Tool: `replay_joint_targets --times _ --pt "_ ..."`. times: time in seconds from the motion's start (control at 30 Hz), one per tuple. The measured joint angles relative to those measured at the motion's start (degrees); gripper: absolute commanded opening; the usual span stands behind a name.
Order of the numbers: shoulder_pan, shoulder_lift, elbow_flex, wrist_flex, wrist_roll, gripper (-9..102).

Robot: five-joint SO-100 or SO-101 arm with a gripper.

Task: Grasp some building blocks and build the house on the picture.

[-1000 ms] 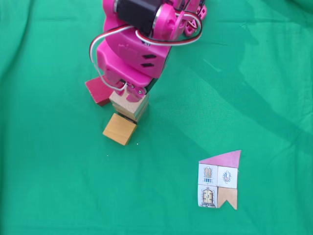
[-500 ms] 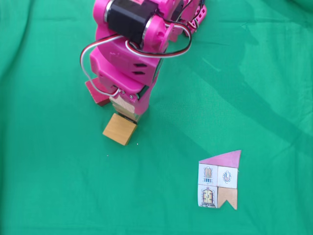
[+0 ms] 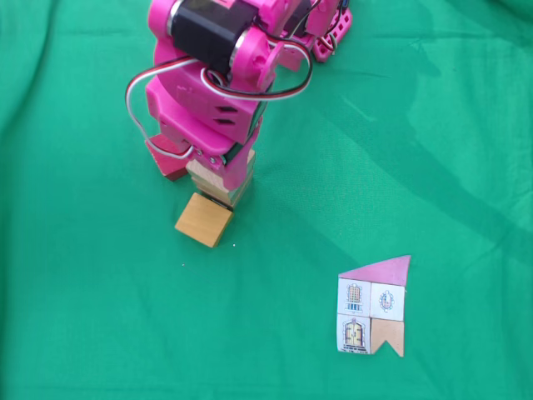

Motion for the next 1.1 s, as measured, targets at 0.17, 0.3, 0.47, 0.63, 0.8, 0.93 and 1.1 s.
replay_joint_targets --times 0.17,0.3,0.47,0.63,0.8,0.93,1.1 --pt "0.0 3.6 3.6 0.0 -0.26 20" --pt "0.09 8.26 8.79 0.0 -0.44 20" --pt "0.09 9.84 10.9 0.0 -0.35 21" --pt "0.26 9.84 10.99 0.0 -7.03 27" --pt "2.81 9.84 11.6 0.0 -10.02 34" --pt "2.9 9.84 12.74 0.0 -10.46 38" --pt "3.25 9.84 12.74 0.0 -10.37 40"
